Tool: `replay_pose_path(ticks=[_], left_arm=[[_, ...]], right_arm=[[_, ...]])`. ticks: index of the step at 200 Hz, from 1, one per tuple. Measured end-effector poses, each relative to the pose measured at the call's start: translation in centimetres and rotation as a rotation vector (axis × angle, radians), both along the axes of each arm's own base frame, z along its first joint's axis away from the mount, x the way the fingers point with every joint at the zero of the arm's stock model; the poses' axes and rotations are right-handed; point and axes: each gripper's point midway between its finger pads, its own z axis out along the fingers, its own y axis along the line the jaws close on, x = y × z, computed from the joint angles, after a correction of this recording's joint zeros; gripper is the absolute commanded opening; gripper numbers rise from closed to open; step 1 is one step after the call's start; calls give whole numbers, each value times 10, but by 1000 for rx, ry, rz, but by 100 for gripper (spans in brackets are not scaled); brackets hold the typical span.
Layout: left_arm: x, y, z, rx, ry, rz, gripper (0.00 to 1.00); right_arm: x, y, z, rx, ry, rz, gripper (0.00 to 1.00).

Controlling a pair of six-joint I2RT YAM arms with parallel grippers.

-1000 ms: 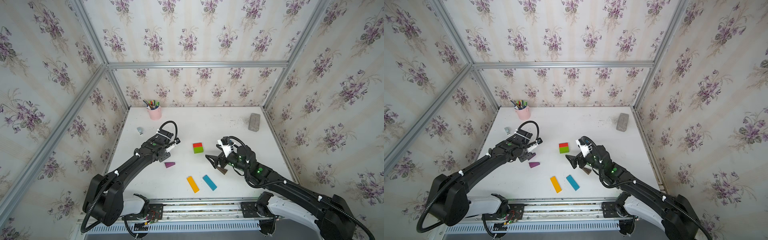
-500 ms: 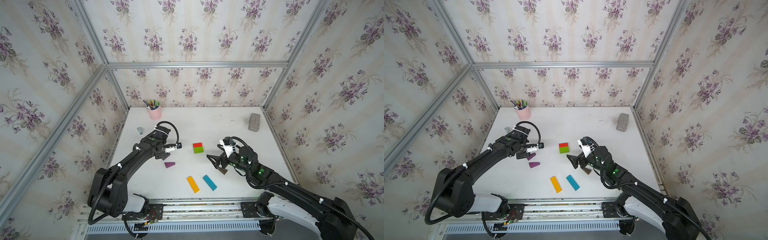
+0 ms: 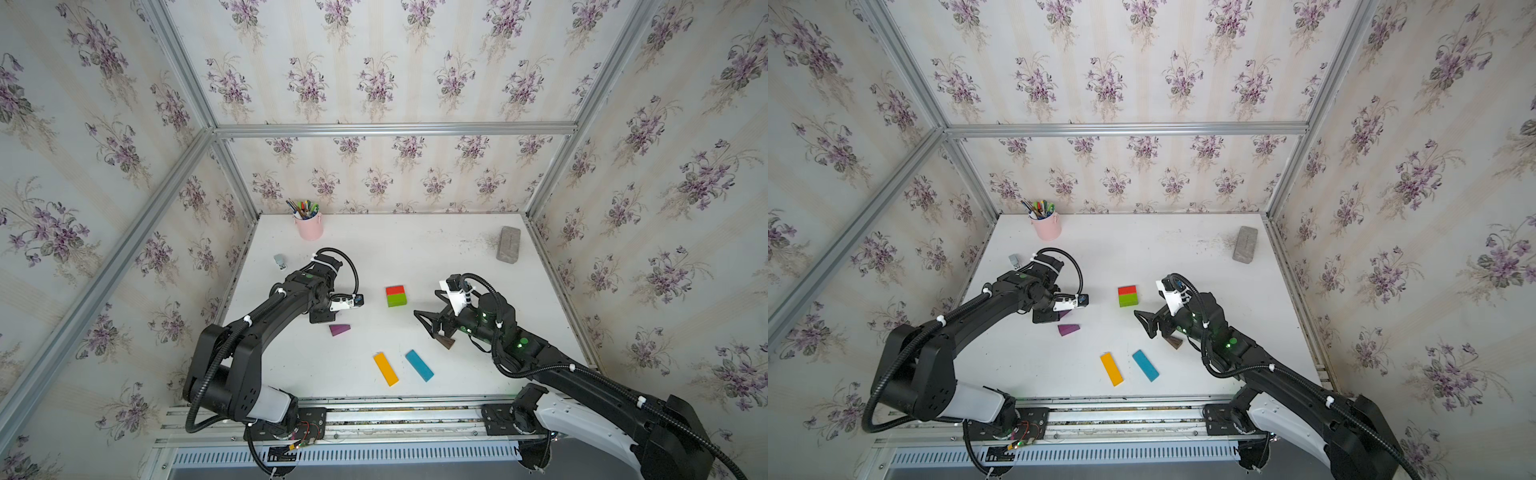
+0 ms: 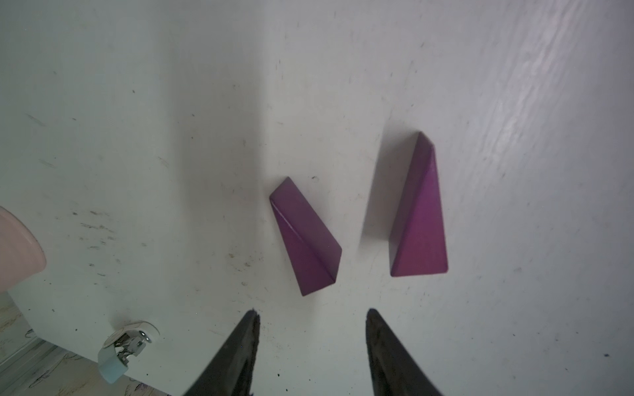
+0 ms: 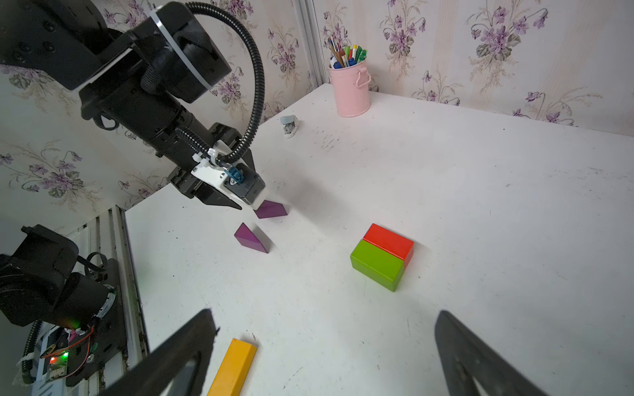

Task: Assemble a small pinwheel with building blocks
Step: Adjust the building block at the center of the board.

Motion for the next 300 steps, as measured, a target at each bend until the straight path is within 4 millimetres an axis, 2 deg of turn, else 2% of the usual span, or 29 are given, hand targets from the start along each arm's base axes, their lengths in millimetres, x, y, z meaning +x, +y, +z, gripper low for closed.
replay_pose_path(ticks=[20, 87, 228, 300], left_arm=[[5, -2, -5, 4, 9, 0, 50], [4, 0, -17, 26, 39, 2, 50], [4, 6, -36, 46, 94, 18, 46], [7, 4, -39, 44, 98, 21, 44]], right_arm=[[0, 0, -1, -1, 1, -1, 100], [2, 0, -7, -9, 20, -3, 100], [4, -2, -7, -8, 21, -7, 100], [5, -3, -8, -7, 28, -10, 100]])
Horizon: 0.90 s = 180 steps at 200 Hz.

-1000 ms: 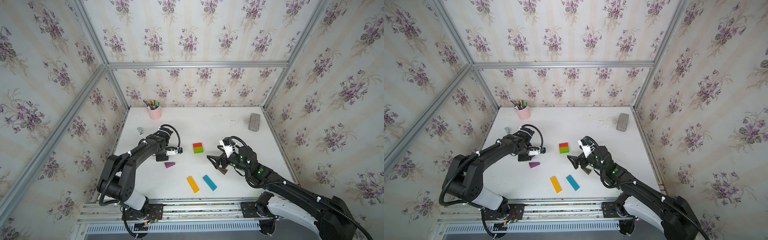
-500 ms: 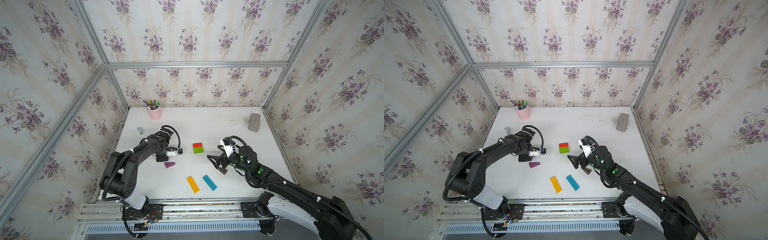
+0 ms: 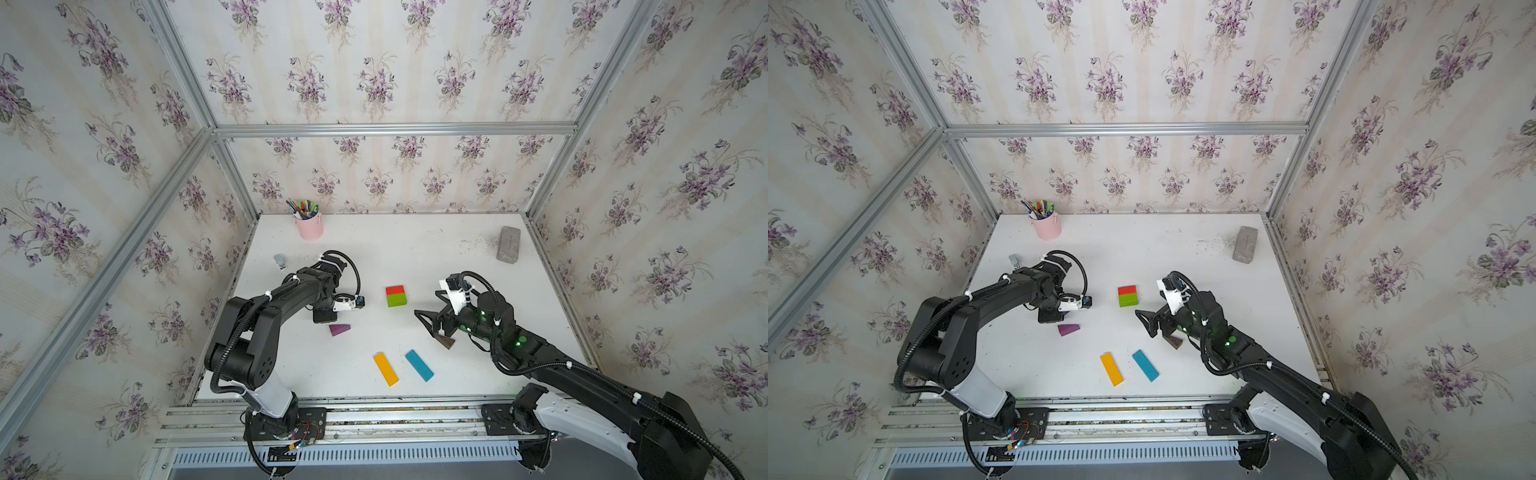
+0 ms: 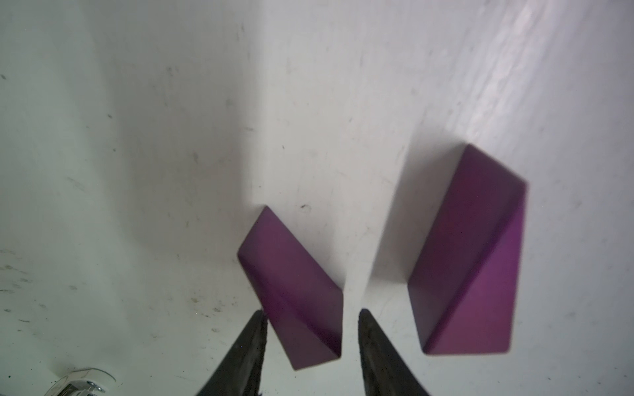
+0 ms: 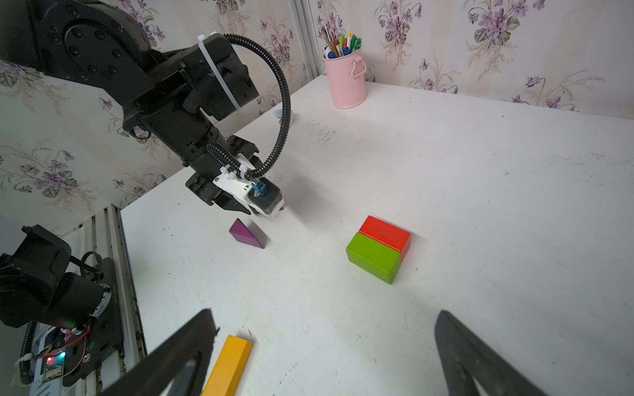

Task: Assemble a small pinwheel with building blocks
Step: Adjust the building block at the center of the board.

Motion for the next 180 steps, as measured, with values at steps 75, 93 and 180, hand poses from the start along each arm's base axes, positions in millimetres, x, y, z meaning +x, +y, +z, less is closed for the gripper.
replay_pose_path(ticks=[75, 93, 180], left_arm=[[0, 0, -3, 1, 8, 5, 41], [0, 0, -3, 2, 10, 5, 40], [1, 0, -3, 1, 9, 6, 33]], right_arm=[[0, 0, 0, 1, 1, 2, 100], [0, 0, 0, 1, 1, 2, 100], [-1, 1, 0, 2, 4, 9, 100]])
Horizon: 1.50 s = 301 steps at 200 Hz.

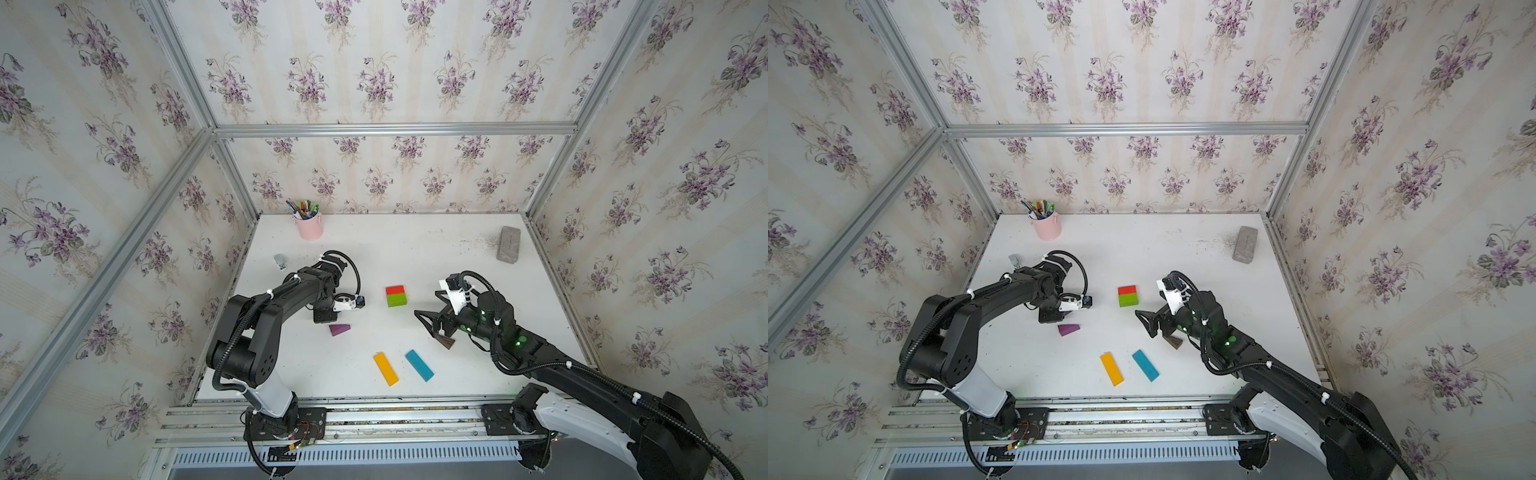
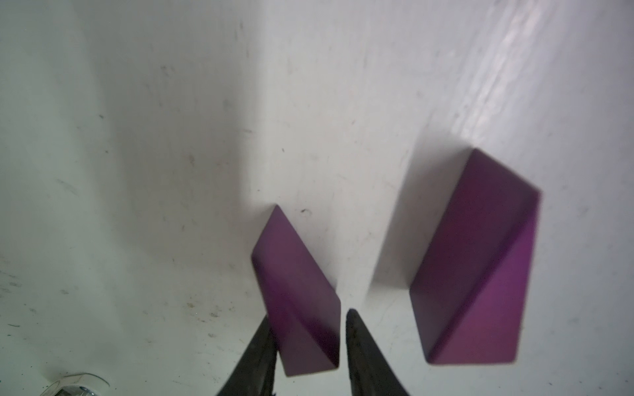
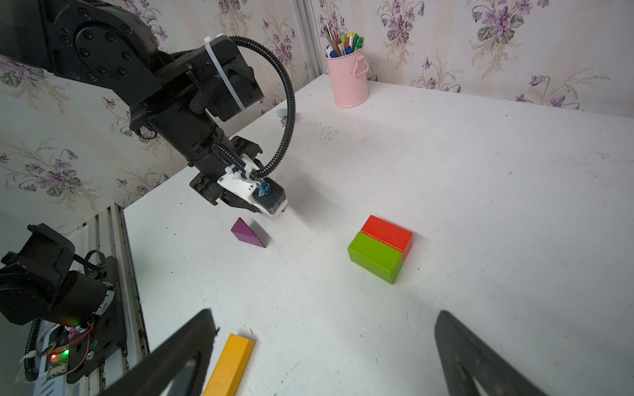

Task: Assemble a small pinwheel with building blocks
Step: Adjust the building block at the center of the board, then pick up the building block from the center of the board.

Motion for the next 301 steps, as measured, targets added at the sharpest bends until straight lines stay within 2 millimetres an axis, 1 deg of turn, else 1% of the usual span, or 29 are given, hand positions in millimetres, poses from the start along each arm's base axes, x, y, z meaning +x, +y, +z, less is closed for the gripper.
replay_pose_path(ticks=[32, 63, 93, 112, 130, 182, 246, 273, 301], left_arm=[[1, 0, 0, 0, -1, 0, 30], [10, -2, 8, -9, -25, 2, 29], [12, -3, 10, -14, -29, 4, 27], [16, -4, 10, -17, -29, 4, 29], [13, -4, 8, -14, -18, 3, 35], [3, -1, 10, -15, -12, 3, 37], [12, -1, 16, -12, -35, 4, 42], [11, 2, 15, -8, -31, -1, 43], [5, 8, 13, 1, -20, -16, 43]], right_arm=[[0, 0, 1, 5, 3, 0, 100], [2, -2, 0, 7, 5, -8, 100], [5, -4, 1, 10, 7, -21, 100], [6, -5, 1, 12, 7, -25, 100], [6, -5, 0, 11, 11, -24, 100], [6, -5, 0, 13, 12, -20, 100], [6, -5, 0, 15, 13, -19, 100], [6, -5, 0, 14, 14, -18, 100], [5, -4, -1, 15, 16, -13, 100]])
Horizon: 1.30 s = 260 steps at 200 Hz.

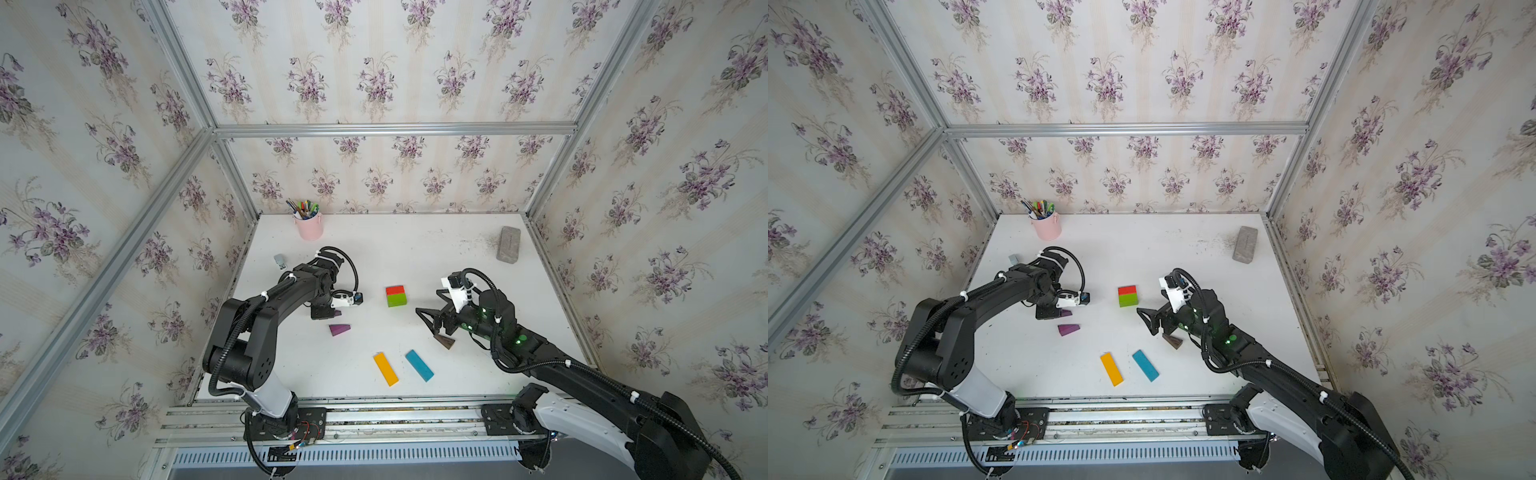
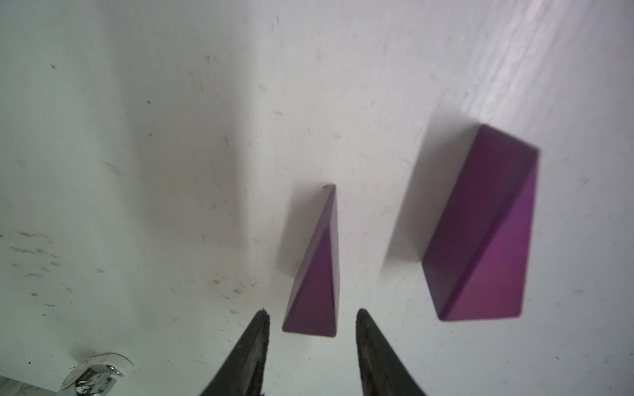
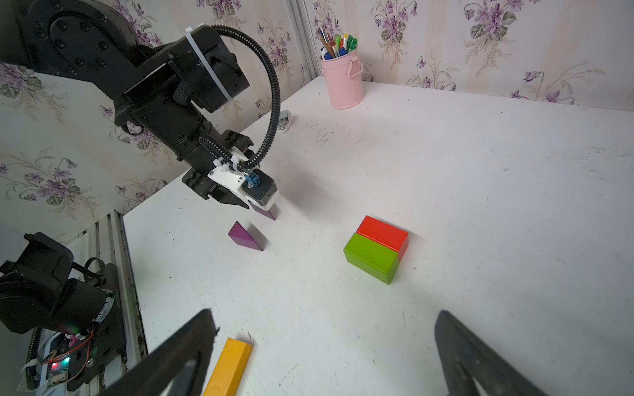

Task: Assemble a small pinwheel with building blocks
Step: Pick up the building block from the center of the board.

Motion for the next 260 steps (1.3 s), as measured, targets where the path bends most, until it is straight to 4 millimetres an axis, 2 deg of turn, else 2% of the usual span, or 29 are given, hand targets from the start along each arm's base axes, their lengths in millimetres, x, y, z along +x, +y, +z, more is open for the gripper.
replay_pose_path(ticks=[163, 260], left_arm=[[4, 4, -12, 37, 34, -56, 39], [2, 0, -14, 16, 42, -57, 30]], right_arm=[[3, 1, -2, 4, 6, 3, 100], [3, 1, -2, 5, 6, 3, 100]])
